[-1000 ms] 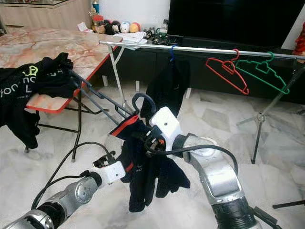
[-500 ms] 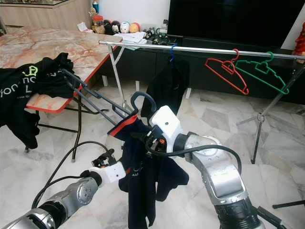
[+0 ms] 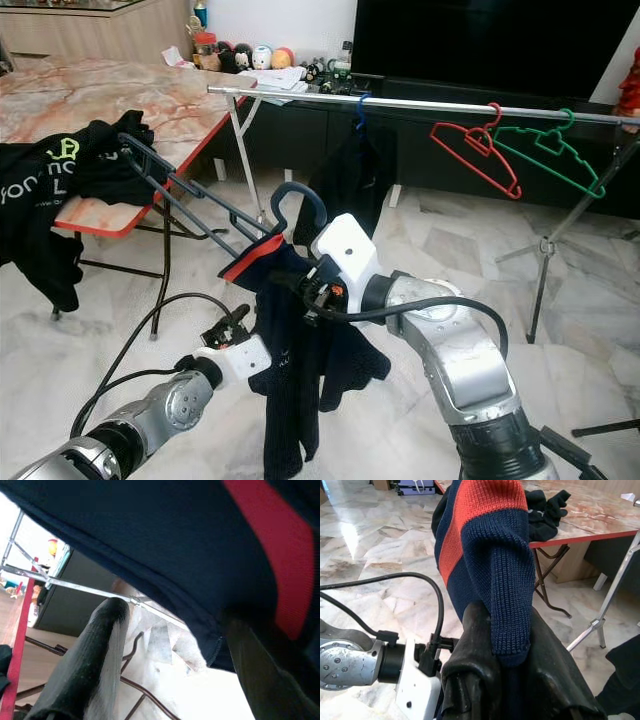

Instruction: Hang hanger

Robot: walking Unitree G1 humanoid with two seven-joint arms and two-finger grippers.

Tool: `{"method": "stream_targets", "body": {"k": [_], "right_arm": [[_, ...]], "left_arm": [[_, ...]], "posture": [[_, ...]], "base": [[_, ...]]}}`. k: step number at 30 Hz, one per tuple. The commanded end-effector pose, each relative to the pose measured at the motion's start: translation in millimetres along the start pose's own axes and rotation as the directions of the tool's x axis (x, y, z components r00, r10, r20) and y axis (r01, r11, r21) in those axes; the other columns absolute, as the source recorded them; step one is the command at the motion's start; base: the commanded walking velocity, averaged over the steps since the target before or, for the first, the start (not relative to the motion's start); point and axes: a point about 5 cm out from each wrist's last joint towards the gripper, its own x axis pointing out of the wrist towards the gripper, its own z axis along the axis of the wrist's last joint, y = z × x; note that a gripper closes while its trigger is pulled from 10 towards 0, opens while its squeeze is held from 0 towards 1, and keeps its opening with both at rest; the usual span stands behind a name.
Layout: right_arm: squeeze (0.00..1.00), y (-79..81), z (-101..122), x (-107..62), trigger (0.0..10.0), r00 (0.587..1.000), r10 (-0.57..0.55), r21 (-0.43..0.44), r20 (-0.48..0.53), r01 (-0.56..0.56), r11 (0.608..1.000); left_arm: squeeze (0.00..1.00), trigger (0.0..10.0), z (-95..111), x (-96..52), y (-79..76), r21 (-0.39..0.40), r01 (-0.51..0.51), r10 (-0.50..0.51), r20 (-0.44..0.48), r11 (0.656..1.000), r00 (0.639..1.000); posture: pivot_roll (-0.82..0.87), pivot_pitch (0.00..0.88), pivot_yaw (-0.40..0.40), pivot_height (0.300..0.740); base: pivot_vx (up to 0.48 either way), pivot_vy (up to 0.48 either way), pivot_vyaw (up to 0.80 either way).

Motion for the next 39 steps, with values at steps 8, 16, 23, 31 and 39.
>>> {"method": "stream_targets", "body": {"k": [8,16,23,31,39], "right_arm": [[0.00,-11.8,21.4,-4.1,0.0,0.997,-0.037,-0.049,0.066,0.040,0.998],[0.00,-12.3,28.7,-5.5,0.0,0.996,-0.026,-0.062,0.086,0.031,0.998],[0.00,-4.4,29.7,-3.8,0.0,0.994,0.018,-0.055,0.104,-0.012,0.998],[0.00,8.3,33.7,-4.9,0.0,0.987,0.091,-0.066,0.135,-0.083,0.994],[0.00,16.7,34.3,-5.9,0.0,0.980,0.137,-0.072,0.147,-0.128,0.989]], "left_arm": [[0.00,10.0,-3.5,-7.0,-21.2,0.006,0.170,-0.170,-0.010,0.985,0.985],[0.00,10.0,-8.6,-4.8,-8.1,0.002,0.049,-0.049,-0.050,0.999,0.998],[0.00,10.0,-5.6,-1.7,2.0,-0.042,-0.046,0.045,-0.040,0.998,0.998],[0.00,10.0,-5.9,0.1,8.6,-0.098,-0.124,0.117,-0.068,0.988,0.991],[0.00,10.0,-10.8,0.6,23.5,-0.133,-0.285,0.267,-0.138,0.949,0.954]], "posture": [[-0.04,0.072,-0.039,0.740],[-0.05,0.070,-0.037,0.740],[-0.05,0.067,-0.039,0.740],[-0.05,0.068,-0.039,0.740],[-0.06,0.068,-0.038,0.740]], "base": [[0.000,0.000,0.00],[0.000,0.000,0.00],[0.000,0.000,0.00],[0.000,0.000,0.00],[0.000,0.000,0.00]]}}
